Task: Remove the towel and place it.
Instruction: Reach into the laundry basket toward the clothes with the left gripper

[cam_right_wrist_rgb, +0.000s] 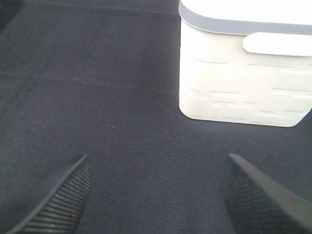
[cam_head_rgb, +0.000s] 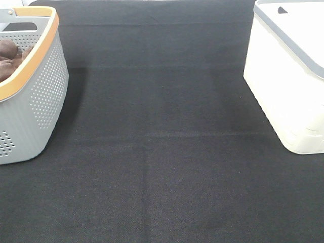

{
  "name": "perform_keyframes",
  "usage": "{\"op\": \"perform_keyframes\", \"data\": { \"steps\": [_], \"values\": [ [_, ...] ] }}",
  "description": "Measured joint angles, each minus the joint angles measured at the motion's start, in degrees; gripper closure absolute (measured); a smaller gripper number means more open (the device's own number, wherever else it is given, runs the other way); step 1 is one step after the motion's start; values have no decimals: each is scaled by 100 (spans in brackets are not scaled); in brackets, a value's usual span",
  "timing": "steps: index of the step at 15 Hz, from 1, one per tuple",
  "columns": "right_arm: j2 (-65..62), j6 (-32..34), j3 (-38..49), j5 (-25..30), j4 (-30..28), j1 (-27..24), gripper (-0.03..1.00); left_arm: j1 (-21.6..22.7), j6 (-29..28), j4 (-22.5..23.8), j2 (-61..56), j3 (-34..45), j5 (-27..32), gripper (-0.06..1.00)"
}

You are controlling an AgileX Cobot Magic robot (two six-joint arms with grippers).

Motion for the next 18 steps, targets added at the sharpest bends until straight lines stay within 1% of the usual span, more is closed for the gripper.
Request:
{"op": "perform_keyframes", "data": {
  "steps": [18],
  "values": [
    [0, 0, 0, 0, 0, 0, 25, 0, 0, 0, 0, 0, 0, 39]
  ]
}}
